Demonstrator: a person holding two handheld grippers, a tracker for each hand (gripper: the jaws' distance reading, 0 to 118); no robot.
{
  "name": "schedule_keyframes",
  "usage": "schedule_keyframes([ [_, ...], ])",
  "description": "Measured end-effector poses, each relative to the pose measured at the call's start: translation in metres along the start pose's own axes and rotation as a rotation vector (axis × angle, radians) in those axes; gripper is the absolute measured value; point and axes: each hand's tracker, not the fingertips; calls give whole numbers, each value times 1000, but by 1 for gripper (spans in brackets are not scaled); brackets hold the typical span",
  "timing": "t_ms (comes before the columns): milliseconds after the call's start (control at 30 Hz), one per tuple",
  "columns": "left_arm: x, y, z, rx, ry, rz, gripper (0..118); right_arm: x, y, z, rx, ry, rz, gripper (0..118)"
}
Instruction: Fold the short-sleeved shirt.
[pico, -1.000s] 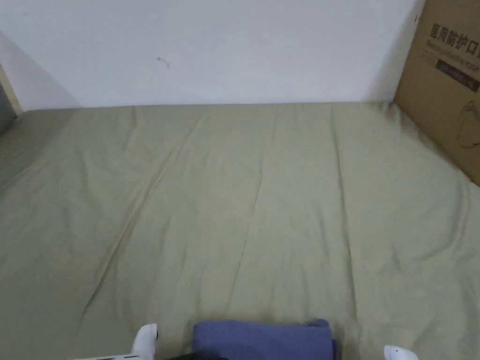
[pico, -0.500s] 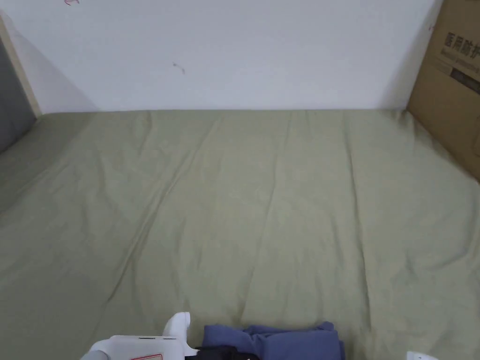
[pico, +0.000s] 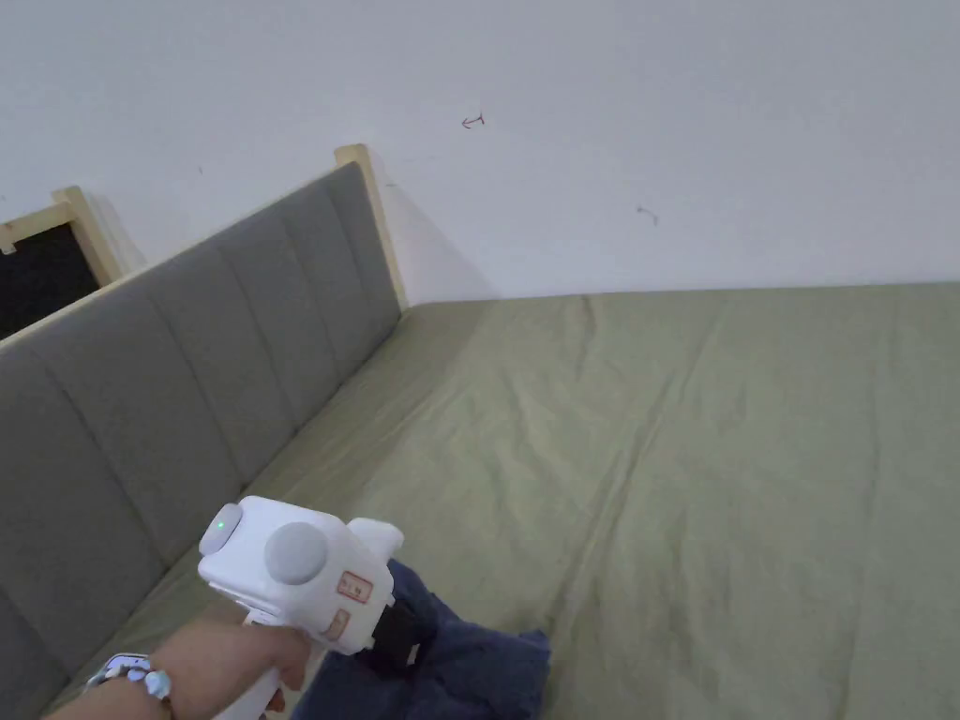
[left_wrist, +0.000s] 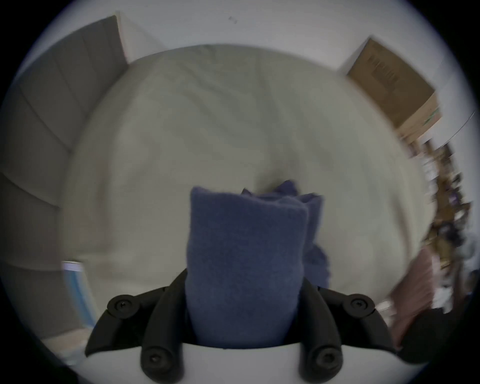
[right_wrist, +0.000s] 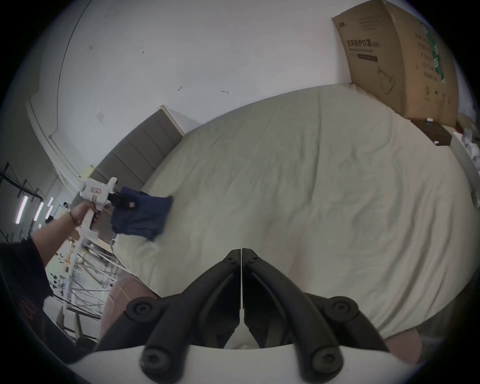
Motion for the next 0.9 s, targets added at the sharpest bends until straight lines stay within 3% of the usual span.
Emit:
schedule_keyframes([
  [133, -14, 2, -23, -74, 390, -181, 39, -5, -1, 4, -31, -49, 43, 0],
  [233, -23, -7, -33, -84, 554, -242, 66, -6, -2, 2, -34, -62, 20, 0],
  [333, -30, -17, -29, -33, 552, -253, 71, 2, 0, 0, -32, -54, -25, 0],
  [400, -35, -22, -14, 49, 553, -206, 84, 0, 2, -2, -30, -44, -33, 0],
  [500, -33, -27, 19, 191, 558, -97, 91, -4, 6, -4, -16, -57, -13, 0],
  [567, -18, -36, 47, 318, 455, 33, 104, -9, 9, -3, 13, -66, 12, 0],
  [600, -7, -42, 59, 393, 345, 88, 103, -11, 11, -2, 27, -70, 24, 0],
  [667, 29, -61, 83, 514, 50, 220, 86, -7, 15, 0, 73, -73, 53, 0],
  [767, 101, -94, 107, 694, -177, 304, 0, -13, 28, 5, 113, -67, 79, 0],
  [900, 197, -105, 144, 857, -187, 148, 0, -22, 40, 22, 192, -35, 81, 0],
])
